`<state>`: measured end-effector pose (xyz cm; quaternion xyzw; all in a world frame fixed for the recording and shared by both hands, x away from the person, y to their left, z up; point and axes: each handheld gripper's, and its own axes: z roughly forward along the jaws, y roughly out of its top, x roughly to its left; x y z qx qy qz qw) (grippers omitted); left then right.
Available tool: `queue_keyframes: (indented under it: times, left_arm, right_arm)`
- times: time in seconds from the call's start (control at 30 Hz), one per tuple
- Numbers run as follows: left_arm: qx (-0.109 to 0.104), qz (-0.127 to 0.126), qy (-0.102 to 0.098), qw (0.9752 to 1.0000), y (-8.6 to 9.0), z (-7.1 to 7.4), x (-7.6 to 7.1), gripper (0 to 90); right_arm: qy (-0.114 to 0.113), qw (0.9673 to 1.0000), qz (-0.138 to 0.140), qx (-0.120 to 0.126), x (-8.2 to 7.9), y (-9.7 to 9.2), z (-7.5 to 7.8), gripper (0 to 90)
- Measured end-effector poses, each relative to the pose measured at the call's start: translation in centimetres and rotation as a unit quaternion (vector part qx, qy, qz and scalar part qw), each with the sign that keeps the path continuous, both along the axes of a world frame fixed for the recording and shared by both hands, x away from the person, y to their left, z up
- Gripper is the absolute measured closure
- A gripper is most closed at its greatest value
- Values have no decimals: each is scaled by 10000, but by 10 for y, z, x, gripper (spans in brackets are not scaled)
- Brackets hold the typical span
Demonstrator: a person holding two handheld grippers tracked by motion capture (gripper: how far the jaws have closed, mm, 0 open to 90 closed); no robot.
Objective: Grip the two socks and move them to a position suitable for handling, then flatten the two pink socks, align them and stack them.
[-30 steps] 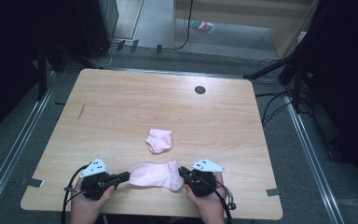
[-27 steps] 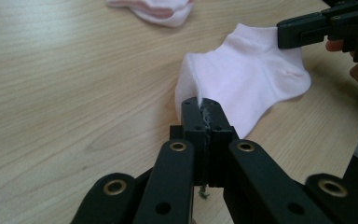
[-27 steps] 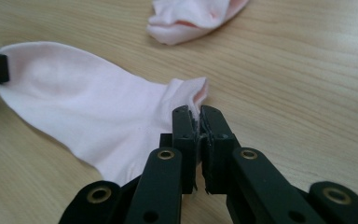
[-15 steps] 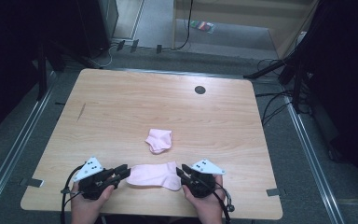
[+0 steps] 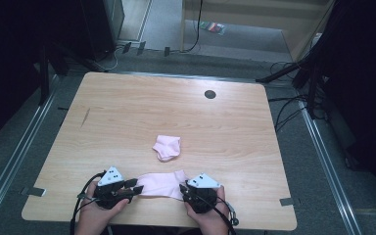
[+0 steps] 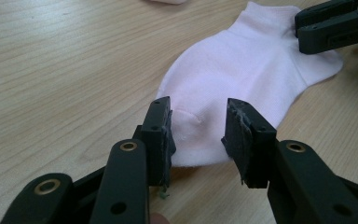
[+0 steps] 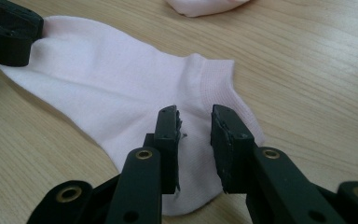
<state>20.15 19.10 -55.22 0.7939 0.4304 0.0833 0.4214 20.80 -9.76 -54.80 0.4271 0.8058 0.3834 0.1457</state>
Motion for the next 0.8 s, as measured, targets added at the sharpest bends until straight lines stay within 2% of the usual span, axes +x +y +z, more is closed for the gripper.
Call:
queue_keyframes:
  times: [0.07,0.1,0.17,0.2,0.3,0.37,0.4,0.43,0.5,0.6,0.63,0.67,0.7,0.73,0.77,0.8]
  left_arm:
    - [34,3,-5,10000,0,0,0,628]
    - [93,53,30,9999,0,1,0,736]
    - [108,66,68,9999,1,0,1,880]
    - [23,42,133,9999,3,0,3,900]
    - [-101,12,169,9998,6,0,5,900]
    - [-477,13,198,9987,13,2,6,900]
    - [-847,21,160,9963,22,6,6,900]
    - [-1003,-3,169,9948,26,7,7,900]
    - [-1078,-52,233,9939,28,6,7,900]
    - [-947,-192,379,9946,28,-2,10,900]
    - [-914,-170,431,9947,27,-3,10,892]
    - [-946,-113,286,9950,27,-1,8,707]
    - [-946,-113,286,9950,27,-1,8,633]
    - [-993,-104,210,9948,28,1,7,633]
    - [-1020,-64,144,9947,30,2,7,574]
    - [-1214,60,-33,9926,34,3,6,519]
  right_arm:
    - [-1,10000,-7,6,0,0,0,726]
    - [-17,10000,-8,8,0,0,0,728]
    - [-33,10000,4,48,0,-1,-1,734]
    - [-38,10000,0,49,0,-1,-1,740]
    - [-73,10000,18,35,0,-2,-1,762]
    - [-84,9999,-76,79,0,-5,-2,787]
    - [-60,9999,-93,114,1,-7,-2,794]
    - [-45,9998,-131,121,1,-8,-2,799]
    - [-27,9998,-126,129,2,-10,-2,800]
    - [-4,9997,-144,182,2,-10,-2,799]
    - [-19,9998,-135,150,2,-10,-2,793]
    - [31,9998,-89,184,2,-10,-1,723]
    - [31,9998,-89,184,2,-10,-1,723]
    - [57,9997,-12,240,3,-10,-1,682]
    - [144,9992,68,375,3,-12,-1,656]
    - [225,9969,-15,750,3,-16,2,622]
